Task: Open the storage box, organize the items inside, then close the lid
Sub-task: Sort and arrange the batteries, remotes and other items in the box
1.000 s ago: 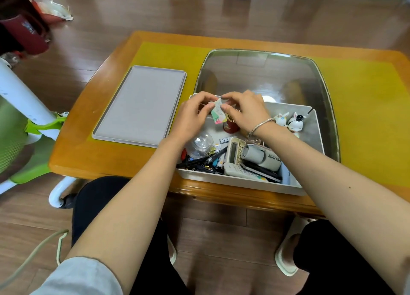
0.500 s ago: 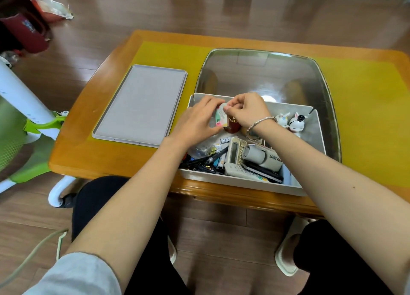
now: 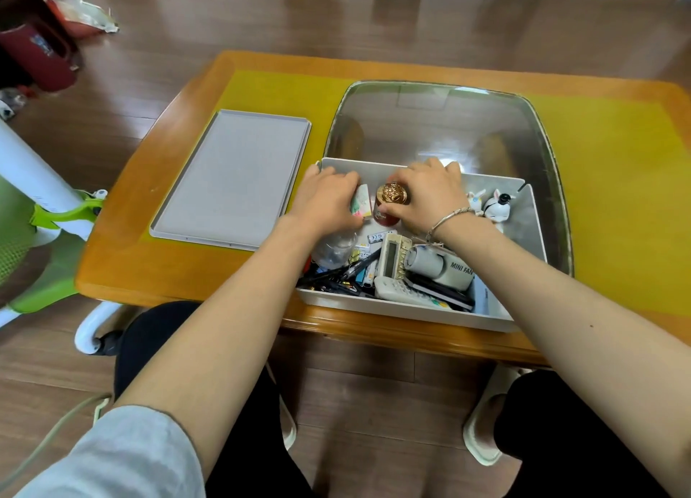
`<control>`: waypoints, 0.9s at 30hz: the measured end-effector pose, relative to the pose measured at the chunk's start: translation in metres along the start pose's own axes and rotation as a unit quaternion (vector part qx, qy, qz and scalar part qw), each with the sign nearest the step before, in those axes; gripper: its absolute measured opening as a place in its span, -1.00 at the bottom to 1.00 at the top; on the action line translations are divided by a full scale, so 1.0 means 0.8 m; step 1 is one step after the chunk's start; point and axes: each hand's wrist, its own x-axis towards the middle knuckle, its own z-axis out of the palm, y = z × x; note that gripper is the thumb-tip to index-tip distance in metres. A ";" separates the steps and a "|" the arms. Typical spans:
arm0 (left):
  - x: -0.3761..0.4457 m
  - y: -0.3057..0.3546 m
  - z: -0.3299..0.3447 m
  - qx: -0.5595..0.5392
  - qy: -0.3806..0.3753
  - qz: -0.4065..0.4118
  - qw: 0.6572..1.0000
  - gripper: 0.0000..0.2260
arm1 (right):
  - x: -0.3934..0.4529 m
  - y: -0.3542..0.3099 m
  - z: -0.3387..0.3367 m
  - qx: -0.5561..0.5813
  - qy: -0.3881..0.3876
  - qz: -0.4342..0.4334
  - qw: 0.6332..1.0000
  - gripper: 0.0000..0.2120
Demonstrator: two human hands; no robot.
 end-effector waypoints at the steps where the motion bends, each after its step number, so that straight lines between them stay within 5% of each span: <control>1: 0.004 0.001 0.001 0.004 -0.012 -0.002 1.000 -0.58 | 0.000 -0.001 0.002 -0.005 -0.004 0.000 1.000 -0.64; 6: 0.013 0.005 0.002 0.034 -0.067 0.005 0.997 -0.50 | 0.000 0.000 0.007 0.011 0.006 0.001 1.000 -0.71; 10: 0.006 0.008 -0.001 0.032 -0.081 0.005 0.996 -0.69 | 0.001 0.003 0.008 0.012 0.005 0.000 1.000 -0.72; 17: -0.012 0.035 -0.006 0.047 -0.200 0.001 0.979 -0.61 | 0.002 0.007 0.008 0.013 -0.011 -0.009 1.000 -0.68; 27: -0.019 0.042 0.002 0.040 -0.244 0.022 0.969 -0.53 | 0.002 0.006 0.009 0.047 -0.027 -0.006 0.998 -0.63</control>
